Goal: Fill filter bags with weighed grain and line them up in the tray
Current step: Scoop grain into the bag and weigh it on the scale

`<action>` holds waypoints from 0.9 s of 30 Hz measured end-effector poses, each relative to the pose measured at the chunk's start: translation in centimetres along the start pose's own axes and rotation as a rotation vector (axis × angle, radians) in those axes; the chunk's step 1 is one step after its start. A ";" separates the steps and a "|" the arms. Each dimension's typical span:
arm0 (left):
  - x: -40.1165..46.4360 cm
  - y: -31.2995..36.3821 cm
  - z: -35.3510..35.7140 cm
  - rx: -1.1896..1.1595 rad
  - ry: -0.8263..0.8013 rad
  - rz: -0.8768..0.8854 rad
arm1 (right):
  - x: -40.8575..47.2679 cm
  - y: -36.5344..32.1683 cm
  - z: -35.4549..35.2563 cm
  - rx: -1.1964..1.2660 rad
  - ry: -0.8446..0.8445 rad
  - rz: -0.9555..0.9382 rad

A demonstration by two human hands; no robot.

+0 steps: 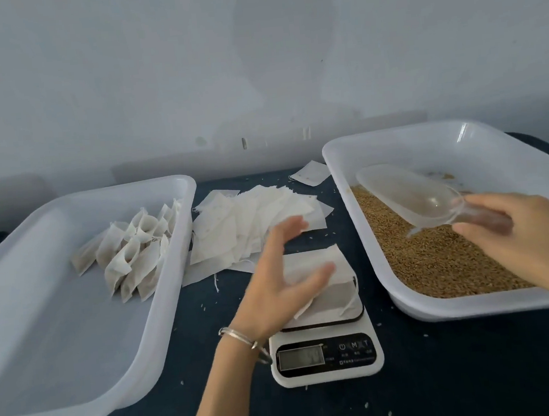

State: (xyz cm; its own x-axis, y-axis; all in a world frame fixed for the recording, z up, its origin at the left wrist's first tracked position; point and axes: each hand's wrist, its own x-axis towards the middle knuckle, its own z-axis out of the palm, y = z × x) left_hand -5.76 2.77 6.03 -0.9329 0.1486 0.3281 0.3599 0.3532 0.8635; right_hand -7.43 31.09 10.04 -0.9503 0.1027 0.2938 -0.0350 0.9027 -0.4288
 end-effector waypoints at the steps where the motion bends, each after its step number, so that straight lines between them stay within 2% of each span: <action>1: -0.6 0.3 -0.6 -0.100 0.111 0.020 | -0.1 0.2 0.3 -0.012 0.023 0.001; 3: -1.8 0.6 -1.7 -0.271 0.387 0.038 | -0.1 0.4 0.9 -0.038 0.053 0.005; 5: -2.9 0.6 -2.6 -0.385 0.633 -0.016 | -0.2 0.6 1.6 -0.032 0.086 0.019; 8: -3.9 0.1 -3.5 -0.428 0.799 -0.103 | -0.2 0.6 2.2 -0.007 0.133 0.034; 20: -3.7 0.4 -2.1 -0.435 0.763 -0.153 | -0.6 0.6 2.6 0.031 0.047 0.034; 27: -3.8 0.6 -1.7 -0.382 0.710 -0.153 | -0.6 0.6 2.8 -0.095 -0.040 0.090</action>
State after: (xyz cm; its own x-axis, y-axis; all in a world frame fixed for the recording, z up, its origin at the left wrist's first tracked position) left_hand -2.03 0.83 5.97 -0.8029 -0.5414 0.2496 0.3189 -0.0363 0.9471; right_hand -7.76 30.45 7.24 -0.9600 0.1698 0.2226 0.0784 0.9264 -0.3684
